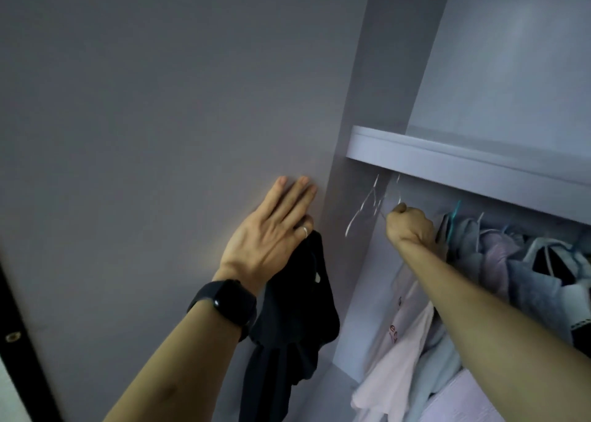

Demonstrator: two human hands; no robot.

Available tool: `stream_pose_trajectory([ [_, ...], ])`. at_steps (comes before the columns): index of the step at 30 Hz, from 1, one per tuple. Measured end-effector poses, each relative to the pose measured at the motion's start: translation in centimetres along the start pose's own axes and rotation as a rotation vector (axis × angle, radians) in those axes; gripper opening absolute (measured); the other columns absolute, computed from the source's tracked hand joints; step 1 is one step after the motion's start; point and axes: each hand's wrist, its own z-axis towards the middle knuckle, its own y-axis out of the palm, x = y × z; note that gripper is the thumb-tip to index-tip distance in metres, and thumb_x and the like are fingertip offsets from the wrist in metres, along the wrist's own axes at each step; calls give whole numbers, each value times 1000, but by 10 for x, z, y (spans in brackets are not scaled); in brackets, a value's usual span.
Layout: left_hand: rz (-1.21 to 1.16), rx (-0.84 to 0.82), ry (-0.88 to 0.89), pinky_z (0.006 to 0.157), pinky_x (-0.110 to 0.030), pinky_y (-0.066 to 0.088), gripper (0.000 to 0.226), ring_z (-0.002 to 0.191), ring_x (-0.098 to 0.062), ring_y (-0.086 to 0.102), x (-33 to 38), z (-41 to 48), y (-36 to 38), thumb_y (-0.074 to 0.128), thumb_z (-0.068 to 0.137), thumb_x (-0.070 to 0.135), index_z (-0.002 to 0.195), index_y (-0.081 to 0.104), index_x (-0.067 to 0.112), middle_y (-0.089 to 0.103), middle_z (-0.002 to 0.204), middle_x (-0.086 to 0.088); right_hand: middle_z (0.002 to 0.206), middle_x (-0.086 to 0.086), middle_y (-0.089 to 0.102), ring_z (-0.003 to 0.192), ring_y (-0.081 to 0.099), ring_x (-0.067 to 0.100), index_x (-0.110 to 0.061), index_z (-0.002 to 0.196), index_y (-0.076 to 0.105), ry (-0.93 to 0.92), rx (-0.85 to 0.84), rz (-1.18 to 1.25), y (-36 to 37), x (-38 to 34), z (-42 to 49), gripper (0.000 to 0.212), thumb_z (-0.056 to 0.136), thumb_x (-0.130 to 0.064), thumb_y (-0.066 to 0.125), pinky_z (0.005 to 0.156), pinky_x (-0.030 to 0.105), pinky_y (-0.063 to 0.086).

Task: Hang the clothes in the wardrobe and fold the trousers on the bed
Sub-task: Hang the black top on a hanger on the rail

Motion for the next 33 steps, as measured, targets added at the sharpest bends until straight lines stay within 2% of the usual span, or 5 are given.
stream_pose_trajectory([
  [9,-401,124,-105,118,-49,19,44,97,-34,67,-15,12,-31,37,86,14,107,76,11,70,91,-7,122,25,64,108,58,47,-12,108,72,-80,-66,32,-84,69,-56,42,103,-37,39,89,41,47],
  [15,-1295,-308,-512,81,-30,51,29,99,-20,68,33,-11,-54,59,96,32,123,64,42,71,101,13,49,-3,43,61,45,23,-13,57,43,66,-290,391,-161,137,-135,55,99,-44,57,57,33,34],
  [22,-1445,-525,-233,82,-33,51,64,91,-27,66,129,-56,-85,57,99,28,150,29,56,72,99,1,51,1,20,43,21,11,-20,55,24,194,-577,769,-210,201,-220,58,89,-48,62,46,23,19],
  [26,-1472,-454,-232,82,-27,48,31,101,-25,66,150,-49,-102,55,100,20,127,63,34,72,109,1,46,5,21,38,22,13,-19,49,29,159,-626,830,-218,222,-235,54,86,-46,58,42,22,20],
  [33,-1140,-394,117,82,-48,55,37,108,-34,60,165,-53,-133,53,98,15,132,58,27,58,123,-6,78,-1,75,79,71,14,-22,77,65,-26,-757,506,-219,264,-233,27,95,-43,66,74,25,53],
])
